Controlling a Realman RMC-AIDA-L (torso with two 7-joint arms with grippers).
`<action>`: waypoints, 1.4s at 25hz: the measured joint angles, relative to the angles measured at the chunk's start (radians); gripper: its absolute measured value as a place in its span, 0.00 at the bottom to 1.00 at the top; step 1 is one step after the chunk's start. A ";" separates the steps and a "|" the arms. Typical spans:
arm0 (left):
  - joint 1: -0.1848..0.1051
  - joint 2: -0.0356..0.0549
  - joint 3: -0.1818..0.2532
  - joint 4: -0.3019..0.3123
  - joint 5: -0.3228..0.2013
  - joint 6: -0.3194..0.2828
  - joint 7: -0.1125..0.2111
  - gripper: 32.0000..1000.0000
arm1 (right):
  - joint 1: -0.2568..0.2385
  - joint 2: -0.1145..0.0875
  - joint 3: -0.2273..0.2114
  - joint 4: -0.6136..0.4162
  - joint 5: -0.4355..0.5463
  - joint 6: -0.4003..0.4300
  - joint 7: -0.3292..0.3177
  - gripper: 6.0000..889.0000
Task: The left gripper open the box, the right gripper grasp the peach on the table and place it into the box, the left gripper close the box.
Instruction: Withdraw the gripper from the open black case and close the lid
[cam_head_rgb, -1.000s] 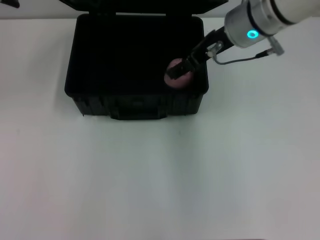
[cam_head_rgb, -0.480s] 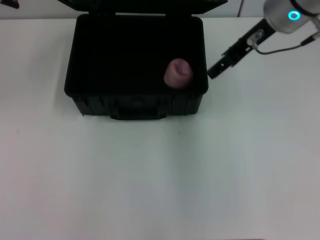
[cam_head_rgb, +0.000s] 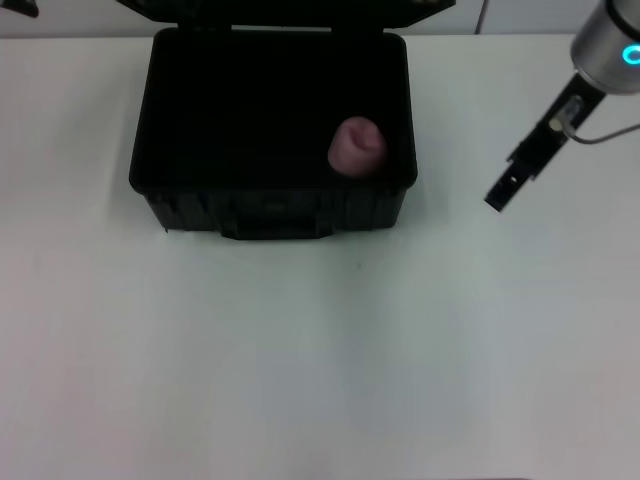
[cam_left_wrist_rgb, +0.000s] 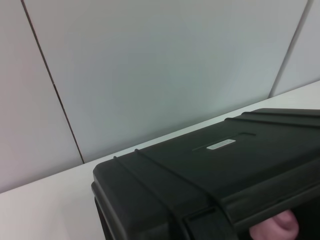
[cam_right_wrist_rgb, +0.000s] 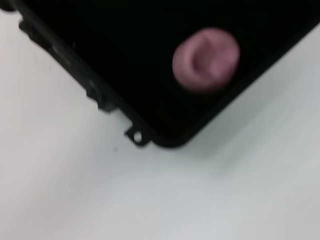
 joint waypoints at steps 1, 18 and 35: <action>0.000 0.0000 0.000 0.000 0.000 0.000 0.000 0.43 | 0.001 0.001 0.000 0.000 -0.008 0.015 0.000 0.96; 0.003 0.0000 0.000 0.000 -0.002 -0.002 0.006 0.44 | 0.000 0.001 0.003 0.000 -0.019 0.057 0.004 0.96; -0.007 -0.0008 0.037 0.000 0.031 -0.022 -0.013 0.50 | 0.000 0.001 0.003 0.000 -0.020 0.046 0.004 0.96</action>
